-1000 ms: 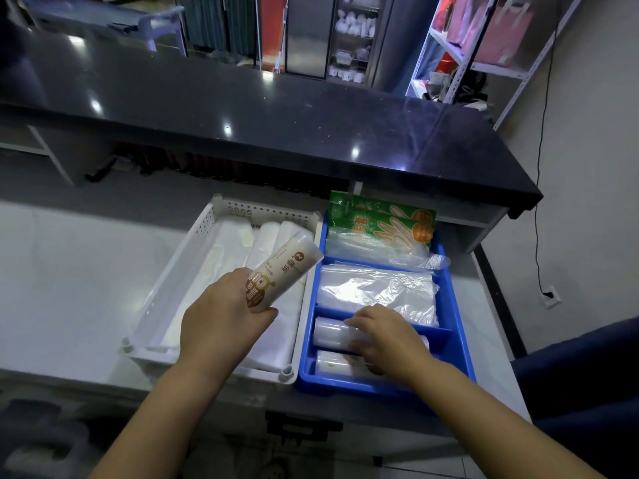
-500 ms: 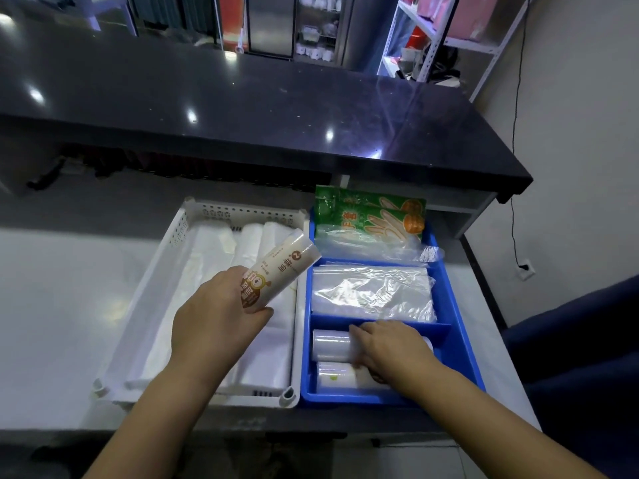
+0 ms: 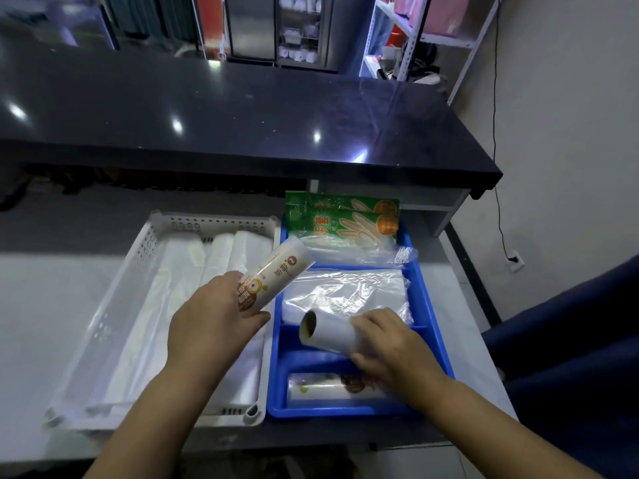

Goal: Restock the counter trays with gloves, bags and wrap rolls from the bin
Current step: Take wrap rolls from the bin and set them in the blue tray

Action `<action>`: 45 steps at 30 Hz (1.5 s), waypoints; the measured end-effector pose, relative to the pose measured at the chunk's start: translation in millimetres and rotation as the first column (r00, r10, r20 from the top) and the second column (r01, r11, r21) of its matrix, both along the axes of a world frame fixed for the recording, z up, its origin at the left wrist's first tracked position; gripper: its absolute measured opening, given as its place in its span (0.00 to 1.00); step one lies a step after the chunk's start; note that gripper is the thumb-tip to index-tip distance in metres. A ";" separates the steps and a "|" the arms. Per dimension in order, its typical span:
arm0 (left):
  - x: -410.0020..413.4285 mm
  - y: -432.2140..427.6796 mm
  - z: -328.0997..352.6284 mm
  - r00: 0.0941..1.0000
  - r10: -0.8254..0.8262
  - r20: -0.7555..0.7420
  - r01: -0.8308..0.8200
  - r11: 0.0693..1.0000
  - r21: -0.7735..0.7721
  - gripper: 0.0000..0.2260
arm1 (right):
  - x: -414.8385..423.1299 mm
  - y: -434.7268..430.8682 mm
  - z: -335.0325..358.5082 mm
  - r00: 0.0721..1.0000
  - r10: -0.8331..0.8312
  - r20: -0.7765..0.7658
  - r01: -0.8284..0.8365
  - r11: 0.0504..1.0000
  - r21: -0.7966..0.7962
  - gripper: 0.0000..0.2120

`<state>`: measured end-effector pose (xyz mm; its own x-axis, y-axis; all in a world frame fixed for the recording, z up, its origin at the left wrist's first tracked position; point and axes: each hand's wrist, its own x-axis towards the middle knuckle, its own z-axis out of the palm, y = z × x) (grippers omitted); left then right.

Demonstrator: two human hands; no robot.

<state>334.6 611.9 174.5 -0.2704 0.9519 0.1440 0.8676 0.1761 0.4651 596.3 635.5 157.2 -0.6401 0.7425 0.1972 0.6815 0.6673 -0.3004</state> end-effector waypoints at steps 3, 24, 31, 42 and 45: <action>16.5 2.1 -0.6 1.000 0.014 0.021 -0.014 1.000 -0.024 0.17 | 21.4 5.8 2.3 0.925 -0.240 -0.294 0.181 0.960 -0.213 0.18; 121.6 12.5 -39.6 0.798 -0.583 -0.150 0.493 0.776 -0.394 0.22 | 80.5 38.3 41.9 0.353 -0.446 -0.822 0.331 0.882 -0.336 0.18; 113.0 21.5 -65.2 0.747 -0.635 -0.196 0.559 0.760 -0.331 0.28 | 73.3 34.7 31.7 0.372 -0.481 -0.794 0.303 0.871 -0.387 0.18; 79.8 17.0 -39.4 0.860 -0.484 -0.158 0.465 0.874 -0.144 0.20 | 47.1 26.4 26.3 0.681 -0.367 -0.634 0.173 0.922 -0.347 0.22; 44.1 13.1 -14.0 0.960 -0.269 -0.080 0.267 0.963 -0.035 0.16 | 36.4 17.9 21.7 0.891 -0.148 -0.429 0.056 0.974 -0.219 0.22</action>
